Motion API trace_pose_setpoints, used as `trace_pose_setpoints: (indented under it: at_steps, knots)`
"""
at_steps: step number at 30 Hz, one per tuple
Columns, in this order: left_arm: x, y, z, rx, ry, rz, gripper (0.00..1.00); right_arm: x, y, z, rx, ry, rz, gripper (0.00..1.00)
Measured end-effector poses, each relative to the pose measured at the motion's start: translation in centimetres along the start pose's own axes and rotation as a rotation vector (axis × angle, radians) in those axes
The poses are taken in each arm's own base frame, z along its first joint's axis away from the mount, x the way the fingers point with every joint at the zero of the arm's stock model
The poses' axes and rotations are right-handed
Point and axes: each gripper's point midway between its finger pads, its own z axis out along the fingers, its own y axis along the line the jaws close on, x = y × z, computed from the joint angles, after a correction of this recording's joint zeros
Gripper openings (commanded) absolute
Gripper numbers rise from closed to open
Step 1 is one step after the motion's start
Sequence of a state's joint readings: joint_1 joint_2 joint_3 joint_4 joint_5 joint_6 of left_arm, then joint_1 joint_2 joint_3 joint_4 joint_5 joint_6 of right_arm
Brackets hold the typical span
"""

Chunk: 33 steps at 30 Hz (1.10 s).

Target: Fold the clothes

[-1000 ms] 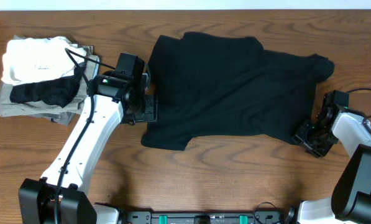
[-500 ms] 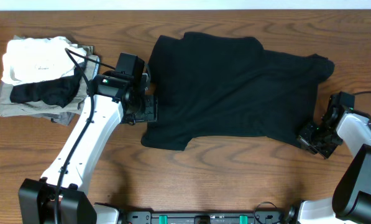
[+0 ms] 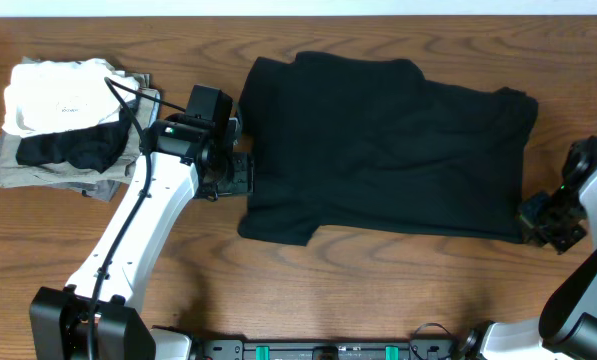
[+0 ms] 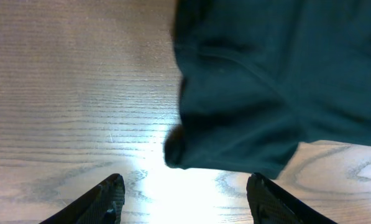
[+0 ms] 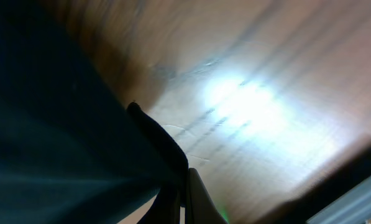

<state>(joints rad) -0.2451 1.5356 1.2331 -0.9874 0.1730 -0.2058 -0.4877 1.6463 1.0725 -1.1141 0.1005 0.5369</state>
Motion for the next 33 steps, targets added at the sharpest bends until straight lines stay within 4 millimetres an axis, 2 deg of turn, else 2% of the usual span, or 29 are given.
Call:
trace_pose_setpoints:
  at_steps: [14,15,17,18,20,23,25,27,31,33]
  knots:
    - [0.0,0.0,0.0,0.0,-0.001,0.0,0.66,-0.1,-3.4,-0.5,0.127,-0.001,0.17,0.03]
    - [0.0,0.0,0.0,0.0,0.0,0.0,0.66,-0.2,-3.6,-0.5,0.129,-0.003,0.183,0.06]
    - [0.0,0.0,0.0,0.0,0.0,0.0,0.65,-0.5,-3.9,-0.4,0.128,-0.01,0.209,0.24]
    - [0.0,0.0,0.0,0.0,-0.001,0.0,0.65,-0.7,-4.1,-0.4,0.13,-0.015,0.216,0.29]
    - [0.0,0.0,0.0,0.0,0.0,0.0,0.66,-0.9,-4.5,-0.4,0.136,-0.018,0.226,0.3]
    - [0.0,0.0,0.0,0.0,-0.001,0.0,0.65,-1.1,-4.8,-0.4,0.138,-0.021,0.242,0.44]
    - [0.0,0.0,0.0,0.0,0.001,0.0,0.66,-1.3,-4.9,-0.3,0.137,-0.026,0.246,0.45]
    - [0.1,0.1,0.0,-0.002,0.006,0.005,0.78,-1.5,-4.6,-0.3,0.12,-0.034,0.241,0.43]
    - [0.6,-0.5,0.0,0.033,0.028,0.004,0.87,-2.4,-2.5,-0.2,0.009,-0.043,0.165,0.41]
    - [0.6,-1.3,0.1,0.077,0.028,0.021,0.87,-2.5,-1.0,-0.3,-0.068,-0.031,0.109,0.4]
